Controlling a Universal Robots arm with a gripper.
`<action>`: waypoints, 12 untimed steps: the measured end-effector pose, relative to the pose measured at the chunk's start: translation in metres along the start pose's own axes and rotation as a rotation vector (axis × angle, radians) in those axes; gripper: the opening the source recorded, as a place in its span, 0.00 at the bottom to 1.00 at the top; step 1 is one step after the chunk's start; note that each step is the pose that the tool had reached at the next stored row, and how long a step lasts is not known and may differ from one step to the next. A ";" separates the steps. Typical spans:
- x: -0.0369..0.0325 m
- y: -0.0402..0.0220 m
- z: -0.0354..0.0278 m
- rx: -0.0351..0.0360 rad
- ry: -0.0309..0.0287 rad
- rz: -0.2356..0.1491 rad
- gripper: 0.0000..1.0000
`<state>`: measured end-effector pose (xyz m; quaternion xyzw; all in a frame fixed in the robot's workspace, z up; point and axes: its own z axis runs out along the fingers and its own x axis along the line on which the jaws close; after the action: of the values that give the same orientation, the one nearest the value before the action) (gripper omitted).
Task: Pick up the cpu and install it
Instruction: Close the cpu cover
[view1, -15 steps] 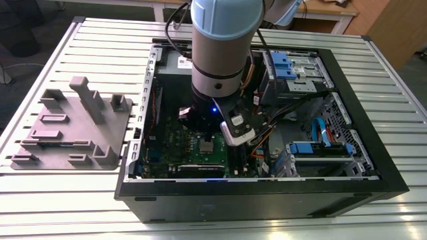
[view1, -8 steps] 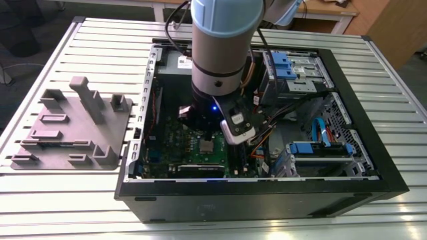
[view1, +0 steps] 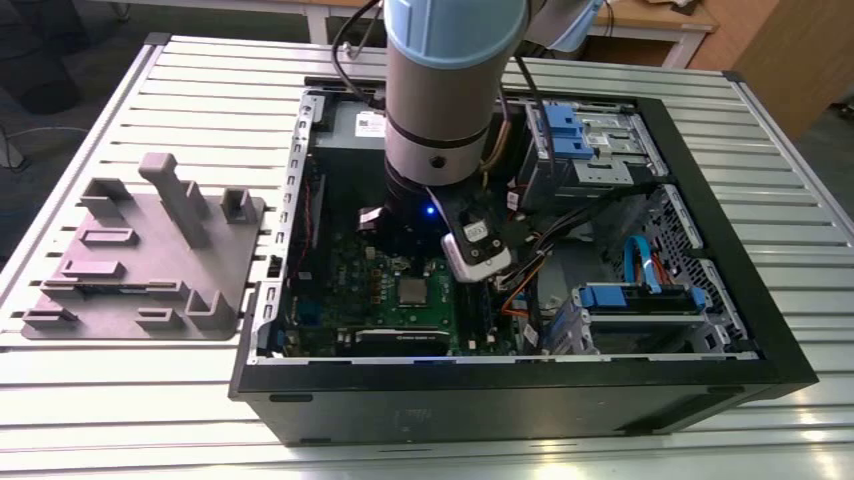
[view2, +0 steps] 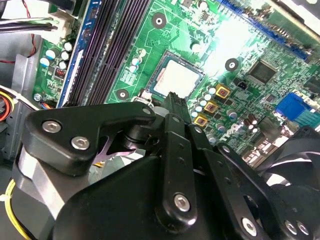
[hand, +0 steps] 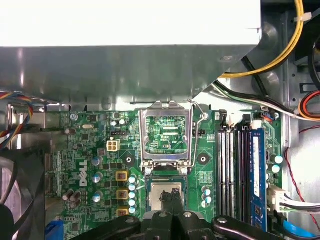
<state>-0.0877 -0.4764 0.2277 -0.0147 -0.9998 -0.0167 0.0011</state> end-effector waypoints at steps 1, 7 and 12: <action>-0.0007 0.0004 0.0000 0.0001 0.0001 0.000 0.10; -0.0071 0.0019 0.0000 0.0001 0.0000 0.000 0.10; -0.0119 0.0034 0.0000 0.0002 0.0001 0.000 0.10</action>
<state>-0.0757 -0.4733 0.2278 -0.0147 -0.9998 -0.0166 0.0011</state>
